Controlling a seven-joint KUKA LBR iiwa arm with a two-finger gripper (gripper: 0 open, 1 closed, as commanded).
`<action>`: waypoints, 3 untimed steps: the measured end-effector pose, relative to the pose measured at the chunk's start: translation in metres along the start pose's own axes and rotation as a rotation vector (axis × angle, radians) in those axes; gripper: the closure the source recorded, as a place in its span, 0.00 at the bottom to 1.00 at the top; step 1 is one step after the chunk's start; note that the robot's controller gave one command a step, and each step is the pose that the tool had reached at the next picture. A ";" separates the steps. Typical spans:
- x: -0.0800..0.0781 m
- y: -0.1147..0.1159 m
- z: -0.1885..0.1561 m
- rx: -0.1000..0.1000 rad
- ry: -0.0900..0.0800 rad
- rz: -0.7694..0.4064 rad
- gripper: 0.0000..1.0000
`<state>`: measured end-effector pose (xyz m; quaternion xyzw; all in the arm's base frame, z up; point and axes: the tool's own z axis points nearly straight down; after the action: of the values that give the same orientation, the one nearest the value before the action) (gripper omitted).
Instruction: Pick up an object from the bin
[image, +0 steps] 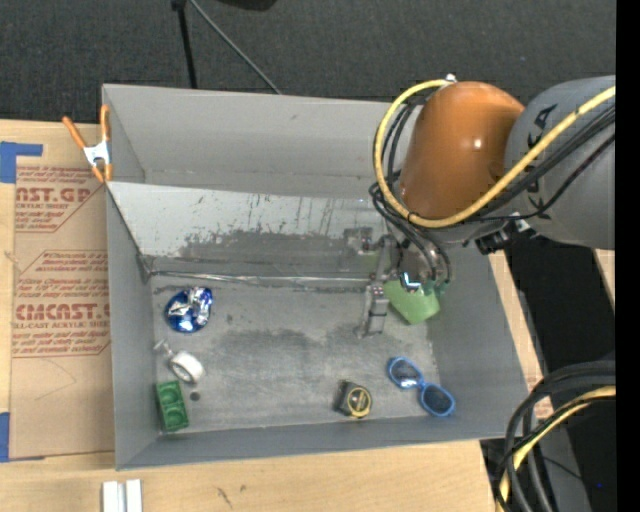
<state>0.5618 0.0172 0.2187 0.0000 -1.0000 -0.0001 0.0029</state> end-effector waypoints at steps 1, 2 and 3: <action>0.067 -0.042 0.125 0.000 0.000 -0.626 0.00; 0.074 -0.002 0.150 0.001 -0.006 -0.965 0.00; 0.074 -0.003 0.149 0.001 -0.003 -0.962 1.00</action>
Offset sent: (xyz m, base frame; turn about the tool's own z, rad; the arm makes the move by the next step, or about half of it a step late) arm -0.0658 -0.0425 -0.1218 -0.6261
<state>0.4867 0.0144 0.0698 0.4629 -0.8864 -0.0009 0.0012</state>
